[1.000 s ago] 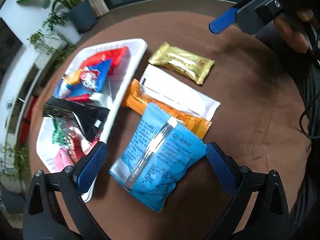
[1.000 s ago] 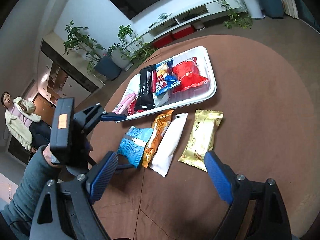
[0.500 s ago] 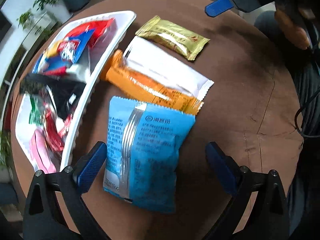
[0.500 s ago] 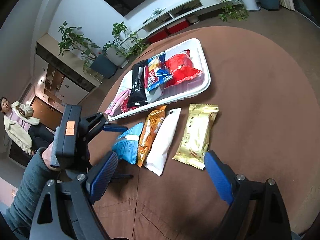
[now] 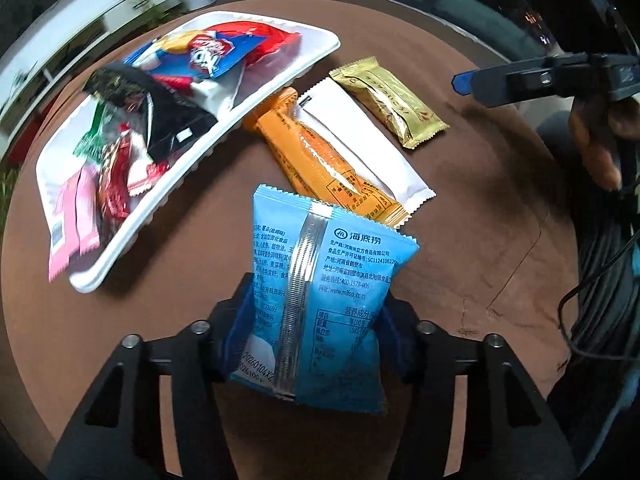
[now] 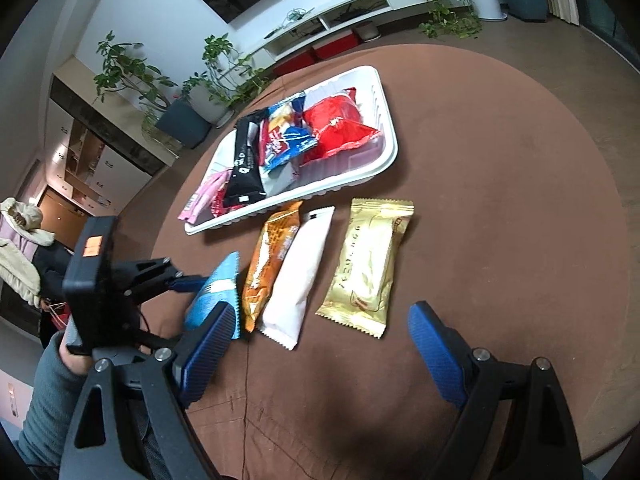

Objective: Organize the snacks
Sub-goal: 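Grasp the gold packet with the right tool while the left tool holds the blue bag, then carry the blue chip bag and gold packet into the tray and release both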

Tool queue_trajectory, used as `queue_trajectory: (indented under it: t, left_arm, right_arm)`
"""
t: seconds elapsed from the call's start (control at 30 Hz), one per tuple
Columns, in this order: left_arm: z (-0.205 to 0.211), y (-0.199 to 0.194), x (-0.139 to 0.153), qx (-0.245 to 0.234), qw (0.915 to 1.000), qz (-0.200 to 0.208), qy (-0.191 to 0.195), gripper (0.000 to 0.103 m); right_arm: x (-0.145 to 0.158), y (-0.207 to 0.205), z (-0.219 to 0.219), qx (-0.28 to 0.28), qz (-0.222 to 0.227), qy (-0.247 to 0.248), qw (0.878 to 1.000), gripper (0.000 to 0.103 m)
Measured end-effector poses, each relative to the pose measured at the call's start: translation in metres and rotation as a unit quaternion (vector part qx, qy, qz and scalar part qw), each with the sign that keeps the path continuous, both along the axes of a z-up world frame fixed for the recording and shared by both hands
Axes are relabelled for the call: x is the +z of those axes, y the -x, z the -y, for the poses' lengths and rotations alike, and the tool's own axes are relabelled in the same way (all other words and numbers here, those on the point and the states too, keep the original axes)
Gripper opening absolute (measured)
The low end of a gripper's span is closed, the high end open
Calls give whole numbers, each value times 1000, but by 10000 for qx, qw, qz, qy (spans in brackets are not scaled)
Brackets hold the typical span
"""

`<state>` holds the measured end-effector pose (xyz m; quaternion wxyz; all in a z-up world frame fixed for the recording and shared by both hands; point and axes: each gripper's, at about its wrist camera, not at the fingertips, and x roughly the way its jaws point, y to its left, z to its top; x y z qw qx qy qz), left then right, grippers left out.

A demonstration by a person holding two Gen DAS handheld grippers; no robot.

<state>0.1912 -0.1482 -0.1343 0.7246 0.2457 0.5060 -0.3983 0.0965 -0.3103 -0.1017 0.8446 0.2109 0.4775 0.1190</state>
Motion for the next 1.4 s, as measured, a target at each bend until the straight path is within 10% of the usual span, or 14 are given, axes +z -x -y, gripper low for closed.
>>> queue_trajectory:
  t: [0.37, 0.93, 1.4]
  left_arm:
    - [-73, 21, 19, 1106, 9899, -248, 852, 48]
    - [-94, 33, 48, 2694, 9415, -229, 2013, 48]
    - [-105, 33, 46, 3095, 9234, -100, 2269, 48]
  right_arm:
    - [-11, -24, -2, -138, -207, 711, 9972, 79]
    - [-23, -44, -32, 24, -183, 2275, 9736, 44]
    - [-16, -30, -11, -207, -103, 1735, 9846, 33]
